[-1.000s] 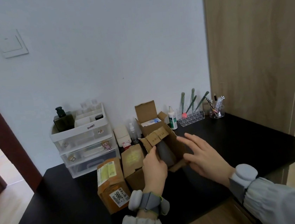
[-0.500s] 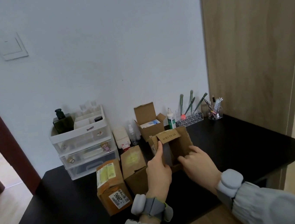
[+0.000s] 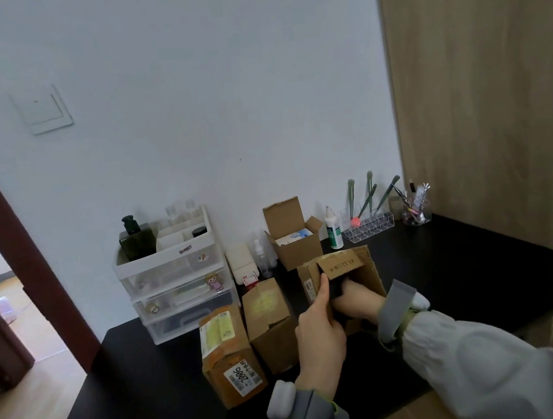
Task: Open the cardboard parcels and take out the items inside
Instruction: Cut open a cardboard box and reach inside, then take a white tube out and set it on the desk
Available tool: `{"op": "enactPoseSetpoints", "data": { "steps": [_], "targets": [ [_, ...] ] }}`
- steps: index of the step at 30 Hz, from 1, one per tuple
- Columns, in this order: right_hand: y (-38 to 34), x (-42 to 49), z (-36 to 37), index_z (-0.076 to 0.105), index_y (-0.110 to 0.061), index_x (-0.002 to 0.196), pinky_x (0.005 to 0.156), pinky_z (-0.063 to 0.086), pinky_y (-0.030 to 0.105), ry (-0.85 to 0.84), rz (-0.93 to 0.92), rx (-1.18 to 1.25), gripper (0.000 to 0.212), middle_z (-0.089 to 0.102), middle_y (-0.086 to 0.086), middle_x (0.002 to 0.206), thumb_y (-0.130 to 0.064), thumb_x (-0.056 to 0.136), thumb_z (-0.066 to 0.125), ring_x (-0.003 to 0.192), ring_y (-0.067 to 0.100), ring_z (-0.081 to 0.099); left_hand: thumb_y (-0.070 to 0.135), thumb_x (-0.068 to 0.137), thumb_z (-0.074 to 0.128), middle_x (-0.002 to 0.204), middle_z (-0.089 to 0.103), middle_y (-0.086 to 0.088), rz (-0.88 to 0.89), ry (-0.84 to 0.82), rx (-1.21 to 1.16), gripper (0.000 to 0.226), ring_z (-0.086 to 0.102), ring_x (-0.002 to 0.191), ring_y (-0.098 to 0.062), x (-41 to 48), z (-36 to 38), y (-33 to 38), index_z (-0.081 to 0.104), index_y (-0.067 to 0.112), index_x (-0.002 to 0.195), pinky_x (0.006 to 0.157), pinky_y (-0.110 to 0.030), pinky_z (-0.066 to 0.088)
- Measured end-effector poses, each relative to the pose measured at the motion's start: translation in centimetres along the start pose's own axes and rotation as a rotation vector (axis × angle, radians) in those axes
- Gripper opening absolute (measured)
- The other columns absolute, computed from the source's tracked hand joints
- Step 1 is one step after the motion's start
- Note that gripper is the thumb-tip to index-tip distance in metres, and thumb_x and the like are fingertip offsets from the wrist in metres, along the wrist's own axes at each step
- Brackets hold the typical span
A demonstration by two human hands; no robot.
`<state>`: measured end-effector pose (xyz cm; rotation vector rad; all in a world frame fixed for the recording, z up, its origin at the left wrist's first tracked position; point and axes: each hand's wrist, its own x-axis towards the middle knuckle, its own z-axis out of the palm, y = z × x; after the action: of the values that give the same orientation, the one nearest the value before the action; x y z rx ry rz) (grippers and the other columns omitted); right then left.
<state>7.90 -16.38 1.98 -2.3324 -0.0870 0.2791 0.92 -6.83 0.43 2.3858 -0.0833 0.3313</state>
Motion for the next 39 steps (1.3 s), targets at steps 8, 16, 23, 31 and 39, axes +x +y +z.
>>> {"op": "enactPoseSetpoints", "data": {
  "steps": [8,16,23,31,39],
  "targets": [
    [0.4,-0.5,1.1,0.063,-0.004,0.104,0.088,0.051,0.04,0.136,-0.029,0.14,0.039,0.067,0.019,0.11,-0.038,0.093,0.047,0.1,0.034,0.063,0.001,0.089,0.043,0.125,0.06,-0.011,-0.027,0.02,-0.012,0.079,0.057,0.111,-0.029,0.0,-0.2,-0.2,0.008,0.039,0.149,0.091,-0.033,0.045],
    [0.8,-3.5,-2.0,0.054,-0.029,0.119,0.078,0.056,0.036,0.396,-0.278,-0.223,0.031,0.066,0.0,0.108,-0.041,0.09,0.052,0.093,0.018,0.065,0.006,0.093,0.046,0.122,0.061,-0.008,-0.071,0.095,-0.131,0.047,0.056,0.114,-0.025,2.9,-2.0,0.1,0.042,0.016,0.139,0.097,-0.034,0.046],
    [2.3,-5.5,-5.9,0.058,-0.023,0.083,0.061,0.056,0.03,0.48,-0.395,0.181,0.018,0.066,0.002,0.08,-0.031,0.078,0.073,0.063,0.015,0.065,0.01,0.095,0.047,0.154,0.027,-0.015,-0.179,0.056,-0.119,0.05,0.034,0.137,-0.029,5.9,-2.1,0.1,0.037,0.014,0.144,0.108,-0.039,0.036],
    [3.9,-4.4,-4.2,0.062,-0.025,0.1,0.069,0.048,0.022,0.308,-0.373,0.022,0.016,0.064,-0.004,0.089,-0.027,0.084,0.066,0.081,0.007,0.06,0.01,0.096,0.045,0.159,0.015,-0.01,-0.134,0.107,-0.221,0.052,0.023,0.143,-0.026,4.8,-1.1,0.4,0.033,0.021,0.146,0.112,-0.036,0.027],
    [5.6,-2.7,-2.2,0.056,-0.026,0.115,0.075,0.051,0.024,0.209,-0.229,-0.075,0.034,0.059,-0.008,0.096,-0.037,0.083,0.066,0.087,0.005,0.058,0.007,0.094,0.046,0.142,0.046,-0.002,-0.019,0.252,-0.19,0.05,0.043,0.13,-0.018,3.7,-3.4,-0.7,0.038,0.022,0.141,0.107,-0.037,0.039]
  ]
}}
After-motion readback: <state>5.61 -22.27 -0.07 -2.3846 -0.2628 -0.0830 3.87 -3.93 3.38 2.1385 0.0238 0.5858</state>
